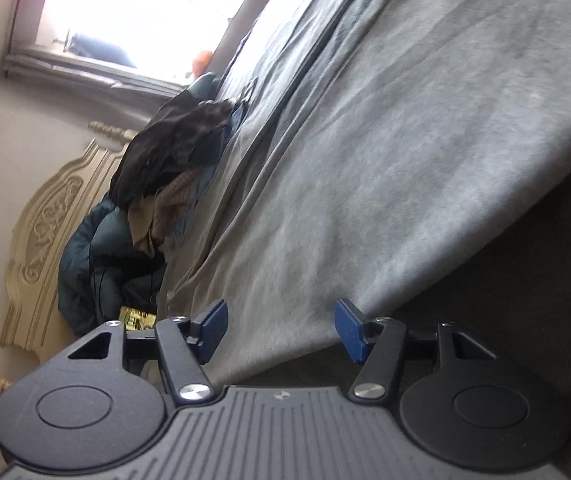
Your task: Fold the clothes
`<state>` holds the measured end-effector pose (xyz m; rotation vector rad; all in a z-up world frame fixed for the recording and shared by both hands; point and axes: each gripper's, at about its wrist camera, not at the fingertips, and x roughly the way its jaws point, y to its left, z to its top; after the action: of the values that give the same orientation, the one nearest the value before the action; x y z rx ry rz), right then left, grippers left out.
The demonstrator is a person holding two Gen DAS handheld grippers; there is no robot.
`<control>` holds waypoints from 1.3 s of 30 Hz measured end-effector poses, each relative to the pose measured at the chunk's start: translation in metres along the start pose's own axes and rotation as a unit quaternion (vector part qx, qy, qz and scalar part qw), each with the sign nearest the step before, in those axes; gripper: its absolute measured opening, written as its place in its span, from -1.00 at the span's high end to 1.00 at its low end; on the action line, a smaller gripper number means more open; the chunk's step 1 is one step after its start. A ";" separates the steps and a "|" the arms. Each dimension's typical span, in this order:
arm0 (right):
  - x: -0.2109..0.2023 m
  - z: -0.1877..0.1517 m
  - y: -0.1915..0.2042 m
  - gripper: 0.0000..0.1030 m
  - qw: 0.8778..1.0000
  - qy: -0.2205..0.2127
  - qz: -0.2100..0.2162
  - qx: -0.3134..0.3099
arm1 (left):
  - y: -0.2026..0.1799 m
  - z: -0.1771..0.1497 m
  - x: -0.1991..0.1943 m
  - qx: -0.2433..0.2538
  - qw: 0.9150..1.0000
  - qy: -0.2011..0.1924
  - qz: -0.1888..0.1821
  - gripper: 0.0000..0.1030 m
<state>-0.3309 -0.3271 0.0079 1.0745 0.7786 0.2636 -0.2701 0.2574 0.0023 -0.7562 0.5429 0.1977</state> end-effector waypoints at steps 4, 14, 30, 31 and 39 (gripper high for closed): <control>-0.008 -0.006 -0.006 -0.20 1.000 -0.001 0.002 0.030 | 0.002 0.006 0.003 -0.002 1.000 -0.007 0.002 -0.54; -0.002 -0.002 -0.025 -0.24 0.997 -0.010 -0.013 0.080 | 0.006 0.008 0.005 -0.002 1.000 -0.016 0.011 -0.24; 0.001 0.007 -0.039 0.33 0.993 -0.068 -0.006 0.097 | 0.012 0.008 0.004 0.004 1.000 -0.011 0.010 -0.09; 0.002 0.008 -0.039 0.34 0.993 -0.067 -0.005 0.099 | 0.008 0.004 0.003 0.020 1.000 -0.011 0.012 -0.09; 0.003 0.015 -0.039 0.45 0.993 -0.068 -0.003 0.092 | 0.001 0.008 0.001 0.035 0.998 -0.042 0.009 -0.07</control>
<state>-0.3249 -0.3541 -0.0230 1.2501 0.6931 0.1139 -0.2666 0.2637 0.0054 -0.6730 0.4752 0.2250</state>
